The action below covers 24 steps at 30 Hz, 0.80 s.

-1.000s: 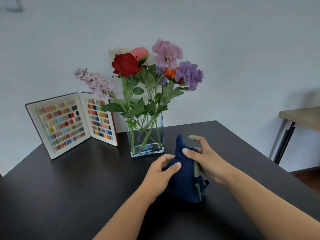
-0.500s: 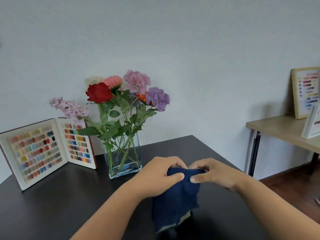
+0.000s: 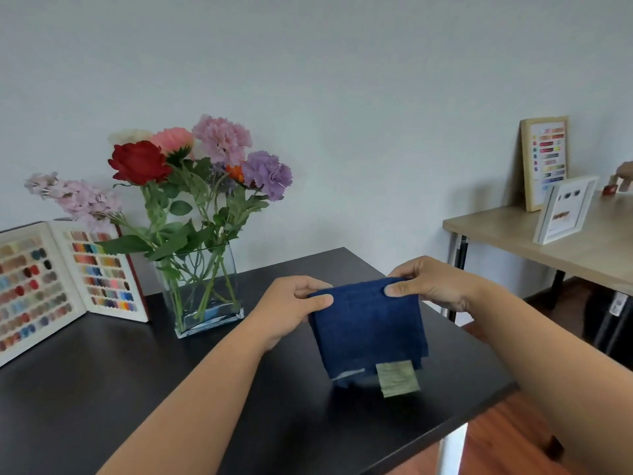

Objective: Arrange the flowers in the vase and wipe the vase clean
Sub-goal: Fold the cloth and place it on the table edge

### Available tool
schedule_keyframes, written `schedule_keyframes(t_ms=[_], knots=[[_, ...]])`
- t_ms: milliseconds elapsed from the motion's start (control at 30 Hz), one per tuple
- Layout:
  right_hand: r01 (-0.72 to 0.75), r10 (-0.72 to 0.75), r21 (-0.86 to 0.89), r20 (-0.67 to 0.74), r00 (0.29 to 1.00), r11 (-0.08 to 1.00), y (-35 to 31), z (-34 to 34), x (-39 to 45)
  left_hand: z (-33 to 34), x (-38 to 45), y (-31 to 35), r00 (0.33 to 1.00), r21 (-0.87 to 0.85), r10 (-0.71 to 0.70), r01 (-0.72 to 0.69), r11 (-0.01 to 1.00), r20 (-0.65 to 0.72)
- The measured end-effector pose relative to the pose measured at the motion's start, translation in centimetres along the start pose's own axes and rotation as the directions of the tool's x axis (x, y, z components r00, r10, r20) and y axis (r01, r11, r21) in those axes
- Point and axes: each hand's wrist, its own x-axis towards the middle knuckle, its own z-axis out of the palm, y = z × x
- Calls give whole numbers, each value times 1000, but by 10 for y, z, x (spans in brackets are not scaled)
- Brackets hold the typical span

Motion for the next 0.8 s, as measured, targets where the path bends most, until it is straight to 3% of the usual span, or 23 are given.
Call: schedule_keyframes(t_ms=[100,300,433,533,733,800], knots=[[-31,7,-207,-114,994,978,6,-19,11,15,23,3,997,115,31,-23,993,-71],[9,-206,-430,-414,886,903,11,-45,16,55,47,26,900,440,352,-215,872,-258],[-57,-180,-539,-376,909,840,41,-50,-18,87,31,-1,859,608,510,-385,695,-39],[-88,-120,-633,-278,953,769,72,-48,-51,111,6,-41,770,623,603,-580,525,209],[-30,-94,-769,-117,989,639,109,-36,-100,143,-37,-89,621,486,694,-762,428,363],[-39,-75,-823,-98,992,567,114,-33,-106,152,-46,-94,607,470,681,-781,412,410]])
